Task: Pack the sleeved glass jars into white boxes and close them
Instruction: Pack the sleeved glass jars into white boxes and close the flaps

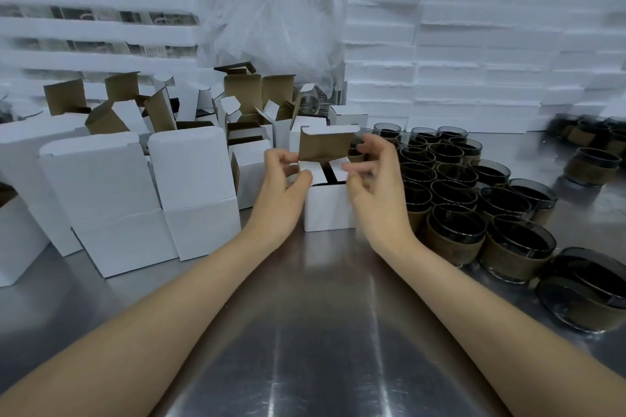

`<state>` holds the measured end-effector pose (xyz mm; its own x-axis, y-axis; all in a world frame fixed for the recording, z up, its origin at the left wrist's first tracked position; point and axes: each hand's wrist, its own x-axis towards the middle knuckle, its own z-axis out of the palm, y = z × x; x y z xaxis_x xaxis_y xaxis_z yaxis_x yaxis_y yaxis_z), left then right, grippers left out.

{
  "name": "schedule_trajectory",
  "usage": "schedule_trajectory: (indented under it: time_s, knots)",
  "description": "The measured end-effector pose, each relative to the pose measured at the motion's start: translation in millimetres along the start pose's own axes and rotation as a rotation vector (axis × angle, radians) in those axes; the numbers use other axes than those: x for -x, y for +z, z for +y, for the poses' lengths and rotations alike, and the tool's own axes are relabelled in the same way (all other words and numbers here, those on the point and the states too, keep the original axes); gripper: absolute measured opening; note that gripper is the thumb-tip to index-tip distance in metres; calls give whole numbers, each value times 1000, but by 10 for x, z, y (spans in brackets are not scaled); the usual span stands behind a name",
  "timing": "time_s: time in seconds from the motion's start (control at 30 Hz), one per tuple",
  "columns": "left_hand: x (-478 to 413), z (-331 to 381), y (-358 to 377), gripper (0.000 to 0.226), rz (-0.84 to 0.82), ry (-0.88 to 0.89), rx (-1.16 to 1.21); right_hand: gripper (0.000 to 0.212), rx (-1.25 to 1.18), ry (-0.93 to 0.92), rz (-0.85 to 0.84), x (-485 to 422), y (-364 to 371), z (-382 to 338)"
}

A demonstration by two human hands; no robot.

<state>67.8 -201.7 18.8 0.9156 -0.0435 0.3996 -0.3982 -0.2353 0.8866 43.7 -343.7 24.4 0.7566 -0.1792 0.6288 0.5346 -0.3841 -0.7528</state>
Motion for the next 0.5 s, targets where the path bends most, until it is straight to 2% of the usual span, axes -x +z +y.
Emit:
schedule_trajectory:
  time_s: [0.1,0.23,0.37,0.5]
  knots:
    - [-8,27,-14,38,-22,49,53,55,-3,-32,-14,-2,-4,-1]
    - [8,23,4,22,-39,55,15,35,146,-57,-55,27,11,66]
    - [37,0,25,26,4,31,-12,10,-151,47,-8,60,12,30]
    - [40,-13,39,26,-23,10,49,34,-192,5,-80,70,-12,17]
